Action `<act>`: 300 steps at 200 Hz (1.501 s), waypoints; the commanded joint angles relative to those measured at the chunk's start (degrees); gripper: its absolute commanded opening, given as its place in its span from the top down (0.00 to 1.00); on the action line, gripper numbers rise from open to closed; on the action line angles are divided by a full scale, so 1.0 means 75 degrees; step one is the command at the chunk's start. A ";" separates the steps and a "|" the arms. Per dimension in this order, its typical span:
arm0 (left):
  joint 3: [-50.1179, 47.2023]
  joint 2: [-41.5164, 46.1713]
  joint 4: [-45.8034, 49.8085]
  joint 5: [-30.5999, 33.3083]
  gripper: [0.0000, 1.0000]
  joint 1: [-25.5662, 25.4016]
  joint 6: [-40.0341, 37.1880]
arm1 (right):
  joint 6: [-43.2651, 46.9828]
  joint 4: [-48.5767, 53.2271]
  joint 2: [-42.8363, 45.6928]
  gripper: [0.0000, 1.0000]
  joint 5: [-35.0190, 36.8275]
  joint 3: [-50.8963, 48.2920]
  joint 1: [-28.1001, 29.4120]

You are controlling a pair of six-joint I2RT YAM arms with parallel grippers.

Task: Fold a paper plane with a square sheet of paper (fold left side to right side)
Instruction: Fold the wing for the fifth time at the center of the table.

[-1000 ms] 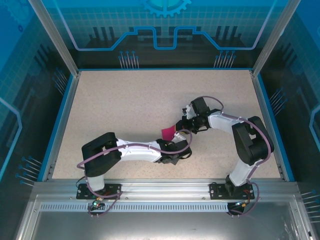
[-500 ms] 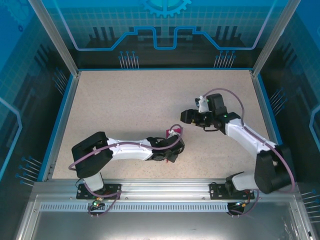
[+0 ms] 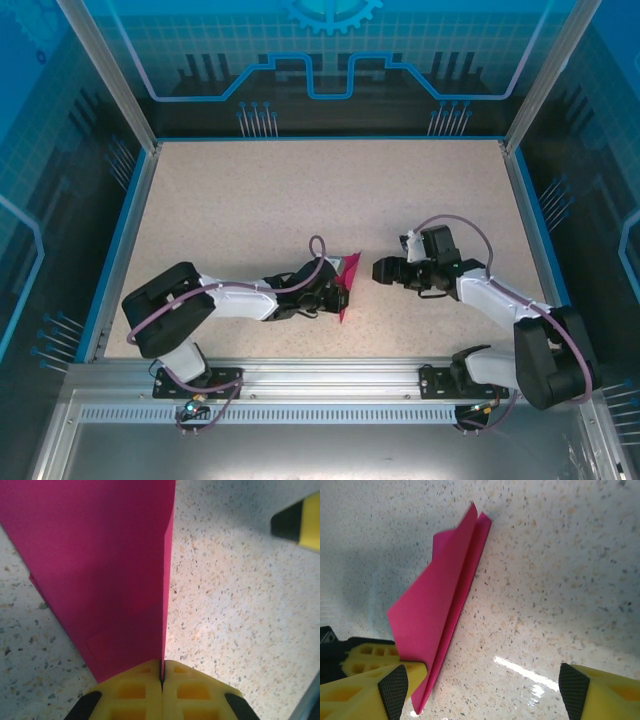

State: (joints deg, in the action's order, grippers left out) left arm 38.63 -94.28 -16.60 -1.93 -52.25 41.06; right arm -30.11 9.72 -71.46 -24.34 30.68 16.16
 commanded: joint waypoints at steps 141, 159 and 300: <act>-0.1167 -0.0666 -0.3575 -0.1060 1.00 0.0568 0.1896 | -0.1413 -0.2666 -0.1441 0.33 -0.0429 -0.0189 0.0904; -0.1212 -0.0817 -0.3796 -0.1121 1.00 0.0600 0.2029 | -0.1446 -0.2684 -0.1597 0.35 -0.0371 -0.0126 0.0961; -0.1550 -0.1605 -0.5050 -0.1203 1.00 0.0732 0.2714 | -0.1736 -0.3252 -0.2486 0.46 -0.0203 0.0269 0.1114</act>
State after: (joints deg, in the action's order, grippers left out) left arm 28.29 -104.84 -51.48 -10.39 -47.29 60.14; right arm -42.89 -12.86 -88.64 -26.74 30.72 23.44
